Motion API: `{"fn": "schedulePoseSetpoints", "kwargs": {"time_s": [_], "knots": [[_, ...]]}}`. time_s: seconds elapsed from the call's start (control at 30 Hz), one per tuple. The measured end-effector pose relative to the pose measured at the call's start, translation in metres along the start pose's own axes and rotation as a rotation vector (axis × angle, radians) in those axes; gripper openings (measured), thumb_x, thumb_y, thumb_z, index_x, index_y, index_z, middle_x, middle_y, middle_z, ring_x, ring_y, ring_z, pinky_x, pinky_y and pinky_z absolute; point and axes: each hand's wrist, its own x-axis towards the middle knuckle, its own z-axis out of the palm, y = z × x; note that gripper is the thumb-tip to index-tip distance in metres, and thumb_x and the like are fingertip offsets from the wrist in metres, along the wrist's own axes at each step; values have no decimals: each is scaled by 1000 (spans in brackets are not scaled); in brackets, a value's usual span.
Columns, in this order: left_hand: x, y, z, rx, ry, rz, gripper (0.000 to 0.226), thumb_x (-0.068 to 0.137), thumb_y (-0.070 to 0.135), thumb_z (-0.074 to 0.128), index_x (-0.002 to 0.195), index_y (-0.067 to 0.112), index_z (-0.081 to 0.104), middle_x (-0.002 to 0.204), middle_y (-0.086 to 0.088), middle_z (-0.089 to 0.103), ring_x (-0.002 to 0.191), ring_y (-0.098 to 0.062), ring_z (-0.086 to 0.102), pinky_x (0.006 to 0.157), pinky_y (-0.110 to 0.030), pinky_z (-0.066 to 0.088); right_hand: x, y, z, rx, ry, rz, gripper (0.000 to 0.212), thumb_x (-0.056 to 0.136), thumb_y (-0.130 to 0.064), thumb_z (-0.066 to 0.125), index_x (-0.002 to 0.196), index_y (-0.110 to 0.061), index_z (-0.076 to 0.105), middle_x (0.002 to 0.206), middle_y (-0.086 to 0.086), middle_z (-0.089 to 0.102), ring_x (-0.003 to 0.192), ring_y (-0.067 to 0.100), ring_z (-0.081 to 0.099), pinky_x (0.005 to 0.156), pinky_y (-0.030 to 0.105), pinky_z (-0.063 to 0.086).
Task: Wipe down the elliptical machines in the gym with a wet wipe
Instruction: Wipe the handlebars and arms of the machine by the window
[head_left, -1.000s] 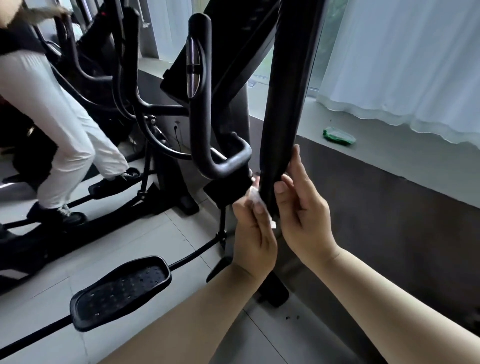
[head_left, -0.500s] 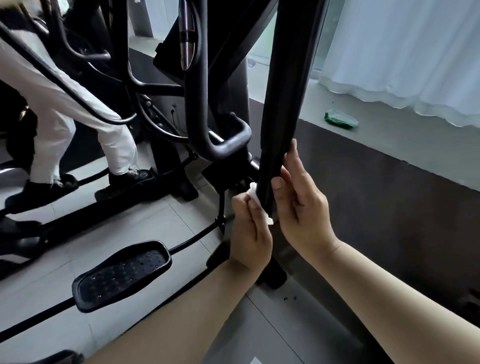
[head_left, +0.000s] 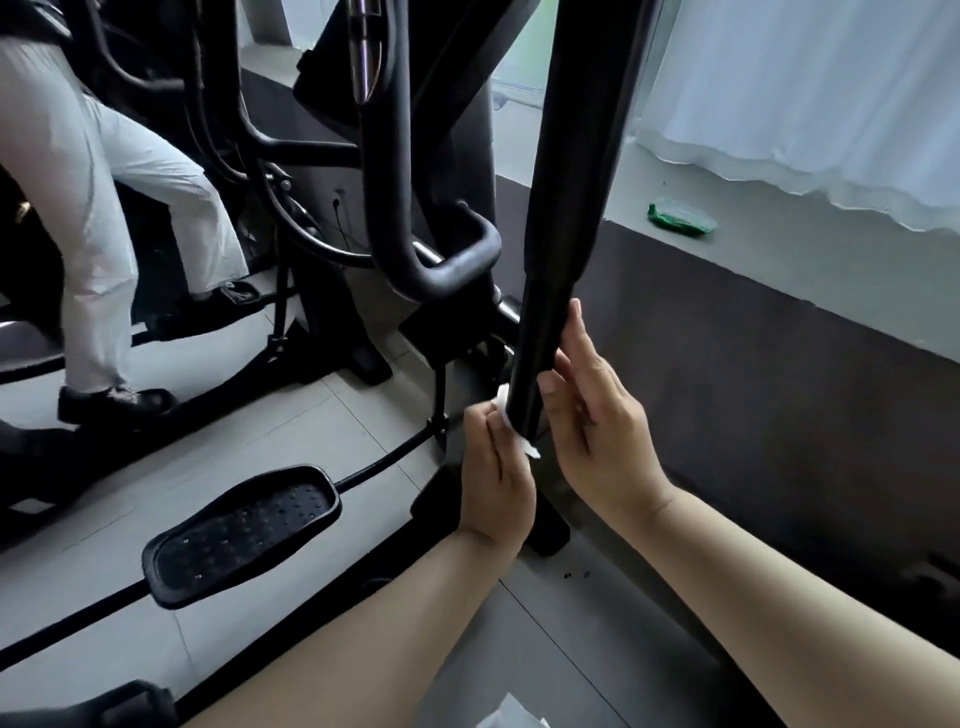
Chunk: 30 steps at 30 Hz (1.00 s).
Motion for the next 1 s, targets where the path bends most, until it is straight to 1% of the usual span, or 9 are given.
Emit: {"fn": "schedulePoseSetpoints", "kwargs": {"time_s": [0.13, 0.2, 0.33, 0.43, 0.5, 0.6, 0.73, 0.9, 1.0], "knots": [[-5, 9, 4, -59, 70, -171, 24, 109, 7, 35, 90, 17, 45, 78, 5, 55, 66, 1, 50, 65, -18, 42, -5, -1, 3, 5, -8, 15, 61, 105, -15, 46, 157, -22, 14, 150, 17, 50, 137, 28, 52, 109, 45, 47], [-2, 25, 8, -87, 74, -93, 15, 109, 11, 37, 104, 10, 51, 87, 11, 57, 76, 8, 56, 72, -14, 45, -6, -3, 3, 3, -17, 34, 61, 106, -15, 46, 157, -23, 14, 147, 18, 52, 137, 27, 52, 110, 41, 45], [-1, 40, 7, -44, 37, 62, 43, 103, 29, 40, 132, -2, 48, 107, 22, 56, 96, 20, 58, 82, -4, 45, -8, -1, 2, -11, -39, 45, 61, 106, -11, 47, 158, -13, 15, 146, 16, 53, 137, 24, 52, 113, 35, 43], [-1, 17, 2, 5, -7, 8, 24, 111, 17, 35, 123, 3, 50, 100, 14, 64, 89, 8, 62, 81, -18, 49, -13, 2, 3, -22, -40, 59, 61, 106, -13, 48, 158, -13, 16, 143, 12, 56, 131, 15, 56, 110, 26, 45], [1, 15, 1, 58, -5, -25, 24, 112, 17, 32, 117, 8, 53, 96, 8, 69, 87, -3, 64, 82, -29, 48, -15, -1, 3, 4, -52, 84, 60, 106, -17, 46, 158, -13, 16, 145, 10, 54, 133, 15, 55, 110, 32, 46], [5, 50, -1, 52, -22, -29, 33, 111, 27, 36, 132, 14, 58, 118, 0, 69, 112, -10, 65, 99, -28, 49, -16, -4, 2, 100, -64, 98, 58, 106, -19, 43, 158, -10, 17, 154, 11, 46, 144, 22, 44, 115, 47, 41], [9, 59, 0, -55, -109, 34, 50, 111, 34, 30, 155, 11, 34, 154, -7, 46, 145, -19, 43, 120, -43, 36, -24, -5, 4, 125, 21, 88, 50, 106, -17, 44, 153, -3, 34, 153, 15, 46, 142, 25, 46, 113, 53, 42], [-3, 45, -13, -103, -134, -185, 51, 106, 45, 43, 153, 22, 43, 152, -3, 52, 145, -18, 43, 121, -47, 34, -43, -9, 11, -59, 188, -30, 26, 98, -4, 55, 122, -10, 58, 131, 8, 47, 124, 20, 52, 100, 42, 51], [-2, 63, -15, -158, -108, -196, 50, 103, 43, 49, 149, 23, 50, 144, -17, 56, 141, -30, 47, 119, -46, 38, -54, -9, 15, 29, 77, -32, 53, 84, 11, 69, 129, -12, 51, 129, -1, 42, 116, 15, 53, 94, 40, 53]]}}
